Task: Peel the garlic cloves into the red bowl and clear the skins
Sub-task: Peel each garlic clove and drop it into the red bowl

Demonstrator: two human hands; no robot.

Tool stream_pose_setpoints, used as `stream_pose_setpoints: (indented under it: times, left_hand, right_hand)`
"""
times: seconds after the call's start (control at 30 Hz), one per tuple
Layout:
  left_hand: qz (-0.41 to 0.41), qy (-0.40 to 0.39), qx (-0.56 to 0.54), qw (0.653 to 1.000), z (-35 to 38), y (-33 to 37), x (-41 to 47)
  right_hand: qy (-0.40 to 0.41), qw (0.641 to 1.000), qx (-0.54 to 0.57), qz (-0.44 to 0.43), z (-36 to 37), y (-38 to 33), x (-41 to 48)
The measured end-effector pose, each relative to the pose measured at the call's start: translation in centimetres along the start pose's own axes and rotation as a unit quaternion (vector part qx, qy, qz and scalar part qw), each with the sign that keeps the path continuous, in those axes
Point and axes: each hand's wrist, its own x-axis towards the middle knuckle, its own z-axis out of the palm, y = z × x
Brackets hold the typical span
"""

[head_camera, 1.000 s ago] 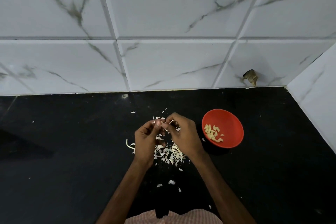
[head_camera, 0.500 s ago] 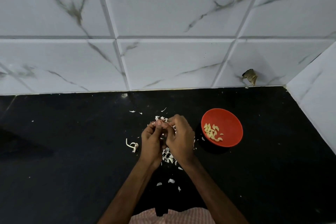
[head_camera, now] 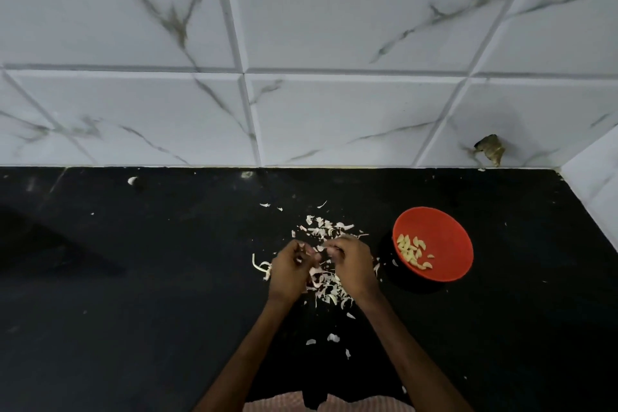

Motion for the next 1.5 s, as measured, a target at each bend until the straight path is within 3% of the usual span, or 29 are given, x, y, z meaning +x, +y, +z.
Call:
stream_pose_setpoints:
  times: [0.17, 0.27, 0.4, 0.53, 0.63, 0.77, 0.9, 1.0, 1.1, 1.2, 1.27, 1.37, 1.5]
  left_hand:
    - [0.031, 0.039, 0.121, 0.991, -2.7, 0.9, 3.6]
    - [0.052, 0.025, 0.184, 0.981, -3.5, 0.8, 4.5]
    - [0.069, -0.041, 0.205, 0.976, -3.4, 0.0, 3.9]
    - [0.090, -0.041, 0.225, 0.969, -3.2, -0.9, 3.2]
    - [0.106, -0.017, 0.309, 0.945, -4.2, -2.3, 3.7]
    - [0.043, -0.075, 0.416, 0.905, -4.6, -4.4, 3.3]
    - [0.088, -0.089, 0.388, 0.913, -3.7, -5.6, 3.4]
    - [0.101, -0.103, 0.342, 0.929, -3.4, -5.4, 3.6]
    - [0.124, -0.096, 0.320, 0.934, -2.9, -5.1, 3.7]
    - [0.172, -0.060, 0.310, 0.933, -2.4, -4.7, 3.5]
    - [0.191, -0.068, 0.290, 0.935, -1.9, -4.0, 3.4]
    - [0.153, -0.110, 0.170, 0.967, -0.7, -2.8, 2.9]
    - [0.076, -0.059, 0.003, 0.995, 1.2, -2.3, 2.0]
  right_hand:
    - [-0.054, 0.996, -0.070, 0.022, 2.0, -2.3, 2.3]
    - [-0.032, 0.992, -0.116, 0.045, 2.4, -2.6, 2.4]
    - [0.002, 0.996, -0.086, 0.033, 3.0, -2.5, 1.7]
    - [-0.009, 0.999, -0.039, 0.018, 3.0, -2.0, 1.5]
    - [-0.029, 0.996, -0.067, 0.054, 2.6, -0.1, 0.8]
    - [-0.118, 0.985, -0.111, 0.065, 3.3, 2.0, -1.0]
    - [-0.119, 0.973, -0.194, -0.026, 5.0, 2.9, -1.5]
    - [-0.083, 0.973, -0.214, -0.041, 5.5, 3.2, -1.3]
    - [-0.035, 0.990, -0.138, 0.005, 5.4, 3.3, -1.1]
    - [0.029, 0.995, 0.025, 0.089, 4.9, 3.3, -0.8]
    - [0.050, 0.982, 0.123, 0.137, 4.4, 2.9, -0.7]
    - [0.034, 0.954, 0.231, 0.186, 3.7, 2.5, -0.9]
    - [0.036, 0.905, 0.339, 0.255, 3.1, 1.9, -1.2]
